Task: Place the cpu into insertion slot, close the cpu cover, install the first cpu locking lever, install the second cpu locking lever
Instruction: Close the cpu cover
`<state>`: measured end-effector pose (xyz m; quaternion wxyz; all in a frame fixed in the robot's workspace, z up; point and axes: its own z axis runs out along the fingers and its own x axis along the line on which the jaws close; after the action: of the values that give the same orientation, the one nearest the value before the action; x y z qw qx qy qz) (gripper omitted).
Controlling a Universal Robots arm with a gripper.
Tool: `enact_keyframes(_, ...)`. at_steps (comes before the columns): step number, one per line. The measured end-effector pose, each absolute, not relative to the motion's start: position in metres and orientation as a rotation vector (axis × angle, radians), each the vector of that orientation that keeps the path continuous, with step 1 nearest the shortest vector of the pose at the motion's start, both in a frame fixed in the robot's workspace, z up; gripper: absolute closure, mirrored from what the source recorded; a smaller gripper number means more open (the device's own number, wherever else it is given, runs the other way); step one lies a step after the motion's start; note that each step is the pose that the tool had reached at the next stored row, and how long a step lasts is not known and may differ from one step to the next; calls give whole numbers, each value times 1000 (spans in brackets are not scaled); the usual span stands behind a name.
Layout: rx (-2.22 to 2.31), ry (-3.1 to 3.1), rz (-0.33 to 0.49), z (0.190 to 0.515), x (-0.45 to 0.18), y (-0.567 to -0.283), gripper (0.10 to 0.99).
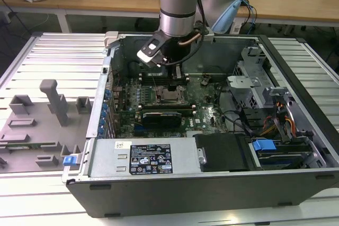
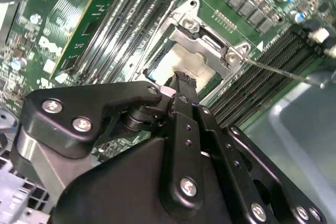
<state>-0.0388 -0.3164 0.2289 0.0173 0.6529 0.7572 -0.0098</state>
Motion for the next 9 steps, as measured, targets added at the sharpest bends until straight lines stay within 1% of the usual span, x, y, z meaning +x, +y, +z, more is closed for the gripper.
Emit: enact_keyframes(9,1731,2532,-87,229,-39,-316,980)
